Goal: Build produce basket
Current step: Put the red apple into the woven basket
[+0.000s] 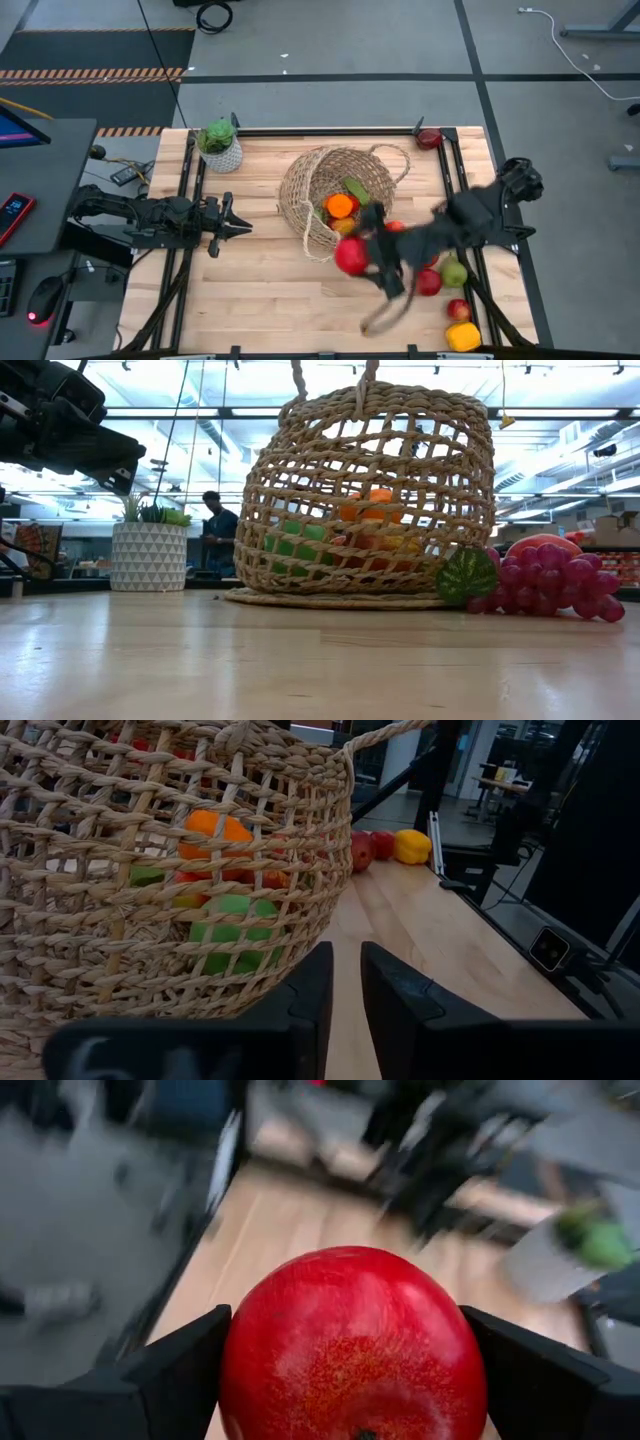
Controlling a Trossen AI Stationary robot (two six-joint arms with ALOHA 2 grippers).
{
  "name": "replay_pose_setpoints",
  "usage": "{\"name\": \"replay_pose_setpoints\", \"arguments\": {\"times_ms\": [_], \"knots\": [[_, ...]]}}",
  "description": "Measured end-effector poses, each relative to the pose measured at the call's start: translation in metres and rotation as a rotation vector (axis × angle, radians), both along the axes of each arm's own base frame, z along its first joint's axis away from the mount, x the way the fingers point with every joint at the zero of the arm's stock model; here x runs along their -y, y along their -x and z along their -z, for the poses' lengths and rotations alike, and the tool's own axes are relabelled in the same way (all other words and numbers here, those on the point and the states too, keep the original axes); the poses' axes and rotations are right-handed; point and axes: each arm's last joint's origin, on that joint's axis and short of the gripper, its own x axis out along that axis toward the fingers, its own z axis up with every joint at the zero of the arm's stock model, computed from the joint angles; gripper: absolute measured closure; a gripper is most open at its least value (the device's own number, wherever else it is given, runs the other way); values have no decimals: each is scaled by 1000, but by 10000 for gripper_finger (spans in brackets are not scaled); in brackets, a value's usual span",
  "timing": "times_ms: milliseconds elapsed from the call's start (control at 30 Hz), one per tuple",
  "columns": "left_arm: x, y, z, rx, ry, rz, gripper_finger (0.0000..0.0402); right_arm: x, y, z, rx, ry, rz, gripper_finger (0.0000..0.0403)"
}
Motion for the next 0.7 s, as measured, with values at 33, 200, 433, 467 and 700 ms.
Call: {"name": "replay_pose_setpoints", "arguments": {"times_ms": [33, 200, 433, 467, 700], "knots": [[0, 0, 0, 0, 0, 0, 340, 7, -4, -7, 40, -25, 26, 30], [0, 0, 0, 0, 0, 0, 345, 45, -23, -26, 186, -141, 202, 29], [0, 0, 0, 0, 0, 0, 341, 99, -51, -42, 416, -408, 424, 29], [0, 0, 0, 0, 0, 0, 340, 104, -52, -46, 450, -456, 441, 28], [0, 0, 0, 0, 0, 0, 342, 124, -55, -60, 605, -593, 469, 29]]}}
